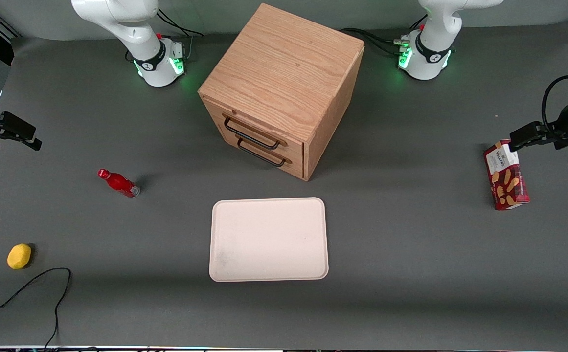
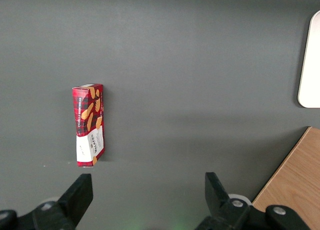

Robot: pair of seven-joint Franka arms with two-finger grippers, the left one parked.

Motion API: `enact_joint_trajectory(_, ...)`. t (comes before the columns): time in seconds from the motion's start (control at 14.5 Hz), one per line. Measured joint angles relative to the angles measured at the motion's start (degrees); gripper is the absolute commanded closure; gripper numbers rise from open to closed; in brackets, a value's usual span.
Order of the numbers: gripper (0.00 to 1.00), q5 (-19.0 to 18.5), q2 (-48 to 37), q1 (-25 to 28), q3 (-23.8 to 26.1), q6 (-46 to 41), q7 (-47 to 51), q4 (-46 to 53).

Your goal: Open upper drawer

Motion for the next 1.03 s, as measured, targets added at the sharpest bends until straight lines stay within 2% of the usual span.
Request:
enact_joint_trajectory(0.41,0.0,0.3,0.9,2.7,0.3,-0.1,0.0,0.0)
enact_joint_trajectory(1.03,0.0,0.4,5.3,16.1,0.7,0.3,-0.6,2.6)
